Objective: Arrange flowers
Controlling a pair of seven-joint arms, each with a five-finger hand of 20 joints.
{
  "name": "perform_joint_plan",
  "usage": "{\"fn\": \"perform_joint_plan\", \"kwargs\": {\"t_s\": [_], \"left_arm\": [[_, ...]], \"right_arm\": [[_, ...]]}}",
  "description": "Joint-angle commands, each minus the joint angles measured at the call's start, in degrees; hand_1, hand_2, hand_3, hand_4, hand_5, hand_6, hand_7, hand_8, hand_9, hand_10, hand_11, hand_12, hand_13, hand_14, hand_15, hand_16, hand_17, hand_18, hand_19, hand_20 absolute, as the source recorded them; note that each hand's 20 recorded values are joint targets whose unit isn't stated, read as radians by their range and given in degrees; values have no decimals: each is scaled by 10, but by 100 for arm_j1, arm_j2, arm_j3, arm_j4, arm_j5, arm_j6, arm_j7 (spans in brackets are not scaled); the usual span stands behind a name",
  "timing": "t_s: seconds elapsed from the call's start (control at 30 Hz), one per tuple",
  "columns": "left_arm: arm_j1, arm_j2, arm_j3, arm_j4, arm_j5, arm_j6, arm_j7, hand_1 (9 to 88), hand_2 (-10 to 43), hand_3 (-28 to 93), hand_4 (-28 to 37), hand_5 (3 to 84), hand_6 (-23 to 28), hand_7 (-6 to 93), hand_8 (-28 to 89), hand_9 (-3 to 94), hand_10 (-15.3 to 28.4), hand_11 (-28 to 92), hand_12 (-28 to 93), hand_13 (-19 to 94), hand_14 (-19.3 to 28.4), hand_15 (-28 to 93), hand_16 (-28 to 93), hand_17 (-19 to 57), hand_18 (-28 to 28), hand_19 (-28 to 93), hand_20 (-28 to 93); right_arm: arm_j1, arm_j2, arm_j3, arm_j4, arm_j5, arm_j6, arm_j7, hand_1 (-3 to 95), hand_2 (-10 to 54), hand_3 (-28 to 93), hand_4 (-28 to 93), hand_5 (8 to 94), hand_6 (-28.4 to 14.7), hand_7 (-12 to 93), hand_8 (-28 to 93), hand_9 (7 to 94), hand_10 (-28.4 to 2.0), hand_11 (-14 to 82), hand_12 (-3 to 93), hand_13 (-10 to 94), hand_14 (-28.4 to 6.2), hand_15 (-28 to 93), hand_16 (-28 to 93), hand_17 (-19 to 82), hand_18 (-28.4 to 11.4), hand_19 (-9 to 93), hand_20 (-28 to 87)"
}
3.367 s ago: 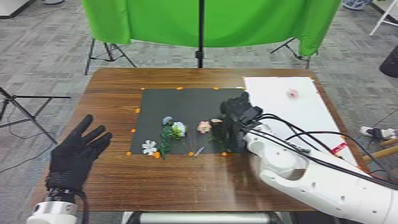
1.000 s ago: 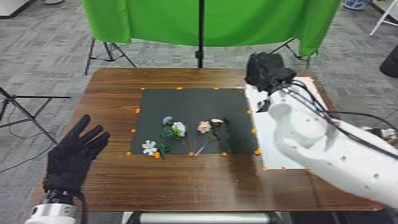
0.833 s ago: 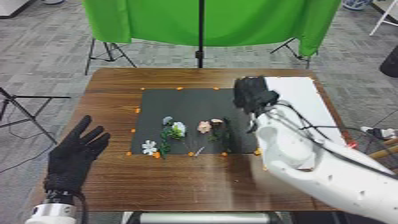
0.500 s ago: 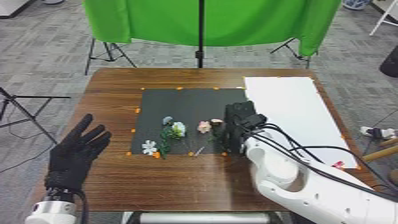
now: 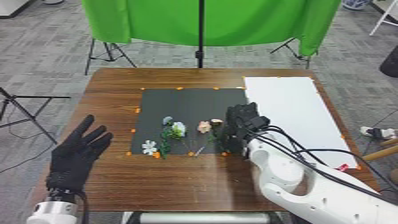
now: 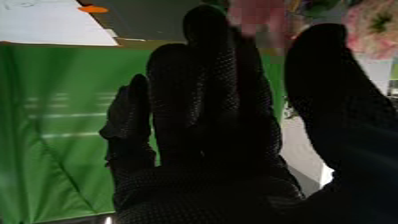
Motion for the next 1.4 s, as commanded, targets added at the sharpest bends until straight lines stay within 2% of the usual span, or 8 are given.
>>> {"fn": "perform_joint_plan", "kwargs": {"t_s": [0.03,0.4,0.6,0.73,0.9,0.97,1.03,1.4], "left_arm": [[50,21,37,38,-35,21,68,255,60,803,-231,340,79,70,-85,331,203,188,87,244,284,438,-95,-99,284,579,-71],[14,-96,31,83,-19,-6,7,255,60,803,-234,341,79,69,-86,331,201,191,86,245,283,440,-96,-99,284,579,-72],[-46,-73,106,144,-31,-60,42,247,63,801,-242,341,77,69,-87,332,201,191,84,246,282,440,-95,-98,284,578,-72],[-115,-56,206,176,117,-27,43,228,65,803,-254,345,70,72,-89,330,198,192,83,240,281,438,-96,-116,284,565,-74],[-219,-54,372,261,-33,-131,186,216,60,806,-277,352,63,67,-90,328,193,185,80,225,275,416,-85,-162,261,481,-18],[-192,-54,429,263,-79,-12,228,214,60,805,-279,350,58,66,-91,327,189,181,80,225,275,415,-84,-158,264,480,-13],[-142,10,400,241,-51,-33,412,210,57,809,-281,346,52,65,-91,324,182,174,78,227,272,413,-83,-148,265,489,-5],[-100,3,346,254,-48,-135,543,206,58,808,-283,336,45,73,-93,318,180,176,88,233,269,405,-74,-123,282,518,25]], "right_arm": [[26,199,71,-122,-124,10,58,364,-95,752,-283,677,4,138,-123,746,-114,302,171,656,-92,738,173,240,-226,865,429],[-930,425,1695,-758,1180,1039,169,317,-95,749,-283,676,1,139,-123,728,-125,292,164,634,-102,731,162,221,-227,826,428],[-2067,158,3507,-1136,4151,1524,-969,259,-51,771,-283,626,2,147,-127,662,-131,242,148,565,-132,631,117,147,-225,674,352],[-2610,-302,4429,-1133,6804,1393,-1707,228,-19,763,-283,583,-4,141,-129,623,-147,219,142,533,-145,600,109,123,-262,597,298],[-3189,-588,4974,-972,8476,1075,-2683,206,-7,753,-283,522,4,133,-125,547,-159,177,133,425,-181,470,85,95,-275,570,255],[-3362,-601,5060,-888,9373,849,-3235,196,1,752,-283,496,8,128,-124,519,-160,157,131,400,-189,423,94,83,-275,551,237],[-3366,-650,5091,-800,9459,470,-3494,188,4,747,-283,476,15,123,-121,497,-159,141,133,374,-188,376,115,55,-273,519,221],[-4122,-523,5534,-933,9430,595,-4027,165,-1,753,-283,443,43,129,-124,467,-137,112,138,351,-179,290,167,24,-264,480,195]]}}
